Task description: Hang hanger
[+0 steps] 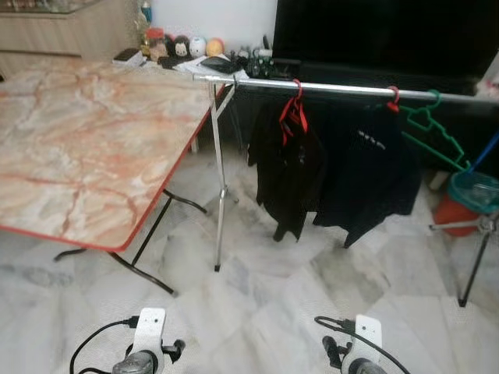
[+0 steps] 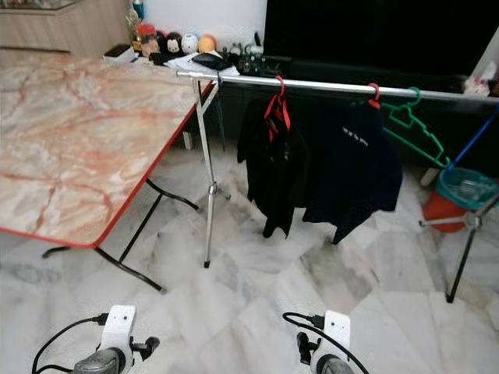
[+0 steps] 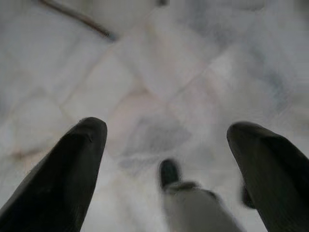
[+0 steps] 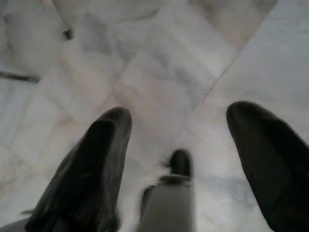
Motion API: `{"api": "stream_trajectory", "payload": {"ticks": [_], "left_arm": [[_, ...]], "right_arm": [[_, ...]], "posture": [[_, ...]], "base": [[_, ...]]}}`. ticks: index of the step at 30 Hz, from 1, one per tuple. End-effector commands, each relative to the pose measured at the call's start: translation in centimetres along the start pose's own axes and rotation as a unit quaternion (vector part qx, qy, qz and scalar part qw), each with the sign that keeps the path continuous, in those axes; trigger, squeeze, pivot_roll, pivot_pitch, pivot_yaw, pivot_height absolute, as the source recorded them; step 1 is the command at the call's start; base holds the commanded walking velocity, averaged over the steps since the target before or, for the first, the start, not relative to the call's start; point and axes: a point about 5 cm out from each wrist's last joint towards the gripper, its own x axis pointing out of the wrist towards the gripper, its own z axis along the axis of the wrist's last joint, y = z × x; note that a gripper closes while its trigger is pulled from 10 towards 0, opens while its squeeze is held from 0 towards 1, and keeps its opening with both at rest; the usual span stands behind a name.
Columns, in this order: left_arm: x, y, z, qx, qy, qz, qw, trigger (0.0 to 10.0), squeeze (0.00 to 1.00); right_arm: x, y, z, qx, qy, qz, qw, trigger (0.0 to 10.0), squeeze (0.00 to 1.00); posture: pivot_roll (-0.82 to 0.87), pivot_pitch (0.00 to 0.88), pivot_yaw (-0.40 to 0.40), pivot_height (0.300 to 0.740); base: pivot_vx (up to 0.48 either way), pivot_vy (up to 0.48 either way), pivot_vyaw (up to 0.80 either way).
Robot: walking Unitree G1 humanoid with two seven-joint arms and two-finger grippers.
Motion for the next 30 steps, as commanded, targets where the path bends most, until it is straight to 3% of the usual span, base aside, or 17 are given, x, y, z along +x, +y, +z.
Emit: {"api": "stream_trajectory", "payload": {"ticks": [1, 6, 11, 14, 30], "left_arm": [[-0.04, 0.22, -0.16, 0.001, 0.006, 0.001, 1.000, 10.0, 0.00], [-0.05, 0.25, -0.20, 0.001, 0.006, 0.001, 1.000, 10.0, 0.00], [-0.05, 0.29, -0.16, 0.001, 0.006, 0.002, 1.000, 10.0, 0.00], [-0.05, 0.32, -0.18, 0.002, 0.007, 0.001, 1.000, 10.0, 0.00], [-0.05, 0.30, -0.22, 0.004, 0.008, 0.000, 1.000, 10.0, 0.00]], "right_arm": [[0.09, 0.24, 0.38, 0.000, -0.005, 0.001, 1.000, 10.0, 0.00], [0.10, 0.26, 0.47, -0.013, -0.007, 0.002, 1.000, 10.0, 0.00], [0.11, 0.35, 0.55, -0.015, -0.010, 0.005, 1.000, 10.0, 0.00], [0.11, 0.42, 0.48, 0.003, -0.012, 0.003, 1.000, 10.0, 0.00], [0.11, 0.47, 0.51, -0.001, -0.014, 0.003, 1.000, 10.0, 0.00]], "posture": [[0.12, 0.000, -0.032, 0.740], [0.12, 0.000, -0.031, 0.740], [0.12, 0.000, -0.029, 0.740], [0.12, 0.000, -0.025, 0.740], [0.11, 0.000, -0.022, 0.740]], "base": [[0.382, 0.000, 0.00], [0.378, 0.000, 0.00], [0.379, 0.000, 0.80], [0.379, 0.000, 0.00], [0.379, 0.000, 0.00]]}}
